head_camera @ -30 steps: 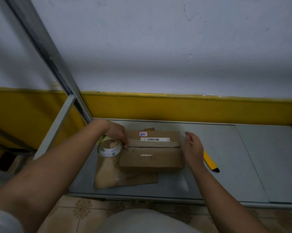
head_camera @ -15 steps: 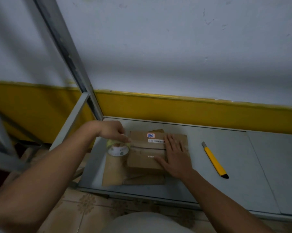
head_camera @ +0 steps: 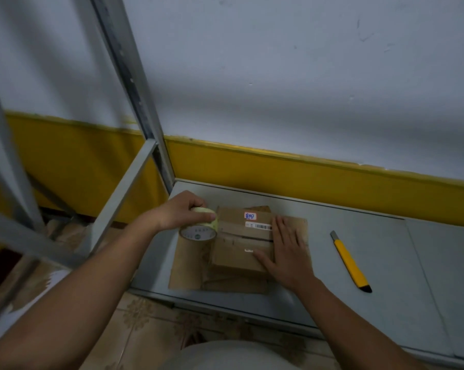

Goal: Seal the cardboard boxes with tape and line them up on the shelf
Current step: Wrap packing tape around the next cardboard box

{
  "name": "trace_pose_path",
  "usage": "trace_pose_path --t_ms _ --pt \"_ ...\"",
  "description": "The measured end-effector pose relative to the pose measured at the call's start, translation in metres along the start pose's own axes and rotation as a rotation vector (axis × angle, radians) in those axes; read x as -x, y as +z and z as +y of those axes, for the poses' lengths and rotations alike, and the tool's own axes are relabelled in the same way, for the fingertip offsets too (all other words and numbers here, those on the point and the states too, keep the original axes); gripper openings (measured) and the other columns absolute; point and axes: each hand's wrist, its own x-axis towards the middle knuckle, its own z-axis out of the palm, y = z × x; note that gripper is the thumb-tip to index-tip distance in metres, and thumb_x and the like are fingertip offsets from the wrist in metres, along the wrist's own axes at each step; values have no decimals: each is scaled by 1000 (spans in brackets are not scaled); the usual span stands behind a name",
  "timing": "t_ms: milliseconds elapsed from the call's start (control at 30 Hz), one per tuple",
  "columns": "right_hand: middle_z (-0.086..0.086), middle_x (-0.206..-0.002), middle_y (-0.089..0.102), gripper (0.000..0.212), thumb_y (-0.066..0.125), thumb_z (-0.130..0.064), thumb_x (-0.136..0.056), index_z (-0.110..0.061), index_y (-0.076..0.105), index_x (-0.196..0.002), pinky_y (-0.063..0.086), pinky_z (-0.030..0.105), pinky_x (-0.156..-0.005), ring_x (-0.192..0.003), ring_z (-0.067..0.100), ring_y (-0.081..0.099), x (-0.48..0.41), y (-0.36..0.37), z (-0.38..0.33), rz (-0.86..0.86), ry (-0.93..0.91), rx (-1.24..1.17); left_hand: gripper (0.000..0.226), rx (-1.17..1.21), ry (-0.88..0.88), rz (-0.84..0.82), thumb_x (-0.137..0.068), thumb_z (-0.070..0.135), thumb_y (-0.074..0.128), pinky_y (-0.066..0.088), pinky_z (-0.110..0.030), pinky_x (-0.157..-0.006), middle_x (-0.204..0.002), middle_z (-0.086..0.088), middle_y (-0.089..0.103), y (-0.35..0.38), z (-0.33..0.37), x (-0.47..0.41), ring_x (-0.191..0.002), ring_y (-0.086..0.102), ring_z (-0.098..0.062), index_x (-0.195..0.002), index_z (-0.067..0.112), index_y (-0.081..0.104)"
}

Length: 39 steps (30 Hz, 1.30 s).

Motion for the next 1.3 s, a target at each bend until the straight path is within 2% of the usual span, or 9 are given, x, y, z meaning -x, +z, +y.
trace_pose_path --t_ms 167,533,633,733,833,1067,1133,1233,1300 --pt "-1 -172 -12 101 17 -85 -94 -17 -9 -164 -9 39 -126 -158 15 -12 -1 0 0 -30 -2 30 59 -111 -40 -20 -82 66 71 33 -37 -55 -60 -1 49 3 0 -4 -53 48 -14 -66 9 64" --pt "0 -171 -15 102 15 -85 -94 -15 -8 -164 -8 41 -126 -157 15 -15 -3 1 -1 -64 13 70 53 -657 -130 7 -84 74 57 39 -33 -56 -71 0 61 -14 -3 -5 -63 60 -15 -70 23 63" --pt "0 -171 -15 101 14 -85 -94 -16 -10 -164 -8 41 -127 -157 14 -16 -3 1 1 -63 16 79 57 -727 -171 -32 -80 79 53 49 -38 -62 -82 2 66 -8 -4 -7 -72 62 -15 -81 24 68" --pt "0 -171 -15 101 14 -85 -94 -15 -10 -164 -7 41 -127 -157 15 -15 -3 2 1 -78 18 84 62 -824 -255 -39 -84 80 57 46 -35 -64 -96 5 66 -6 -15 -3 -80 58 -14 -113 27 71" --pt "-1 -170 -18 102 12 -86 -93 -16 -13 -163 -5 42 -128 -157 15 -17 -4 3 1 -79 17 82 74 -795 -302 -35 -84 83 59 39 -31 -61 -93 1 67 -8 -23 0 -76 60 -17 -115 17 71" --pt "-2 -169 -23 101 11 -85 -93 -17 -17 -162 -7 42 -128 -156 12 -21 -5 0 0 -101 26 88 74 -708 -316 -75 -88 75 63 55 -41 -75 -115 -7 70 -5 -29 -3 -92 68 -25 -121 9 71" --pt "-2 -169 -23 101 11 -85 -93 -17 -18 -162 -7 42 -128 -155 12 -23 -5 0 -1 -109 27 86 73 -605 -331 -75 -90 69 66 52 -38 -71 -107 -5 68 -3 -32 -1 -91 68 -22 -116 1 69" --pt "-1 -170 -22 102 9 -86 -92 -16 -17 -162 -6 43 -129 -155 12 -22 -4 -1 -1 -116 29 88 74 -449 -356 -79 -90 67 70 36 -34 -56 -68 -5 59 8 -34 0 -59 52 -13 -105 -5 69" --pt "-2 -170 -21 103 7 -87 -91 -16 -17 -162 -6 43 -129 -155 12 -22 -5 -3 0 -121 28 88 81 -374 -367 -104 -87 73 68 40 -38 -58 -66 -9 54 15 -39 -3 -61 56 -20 -99 -7 71"
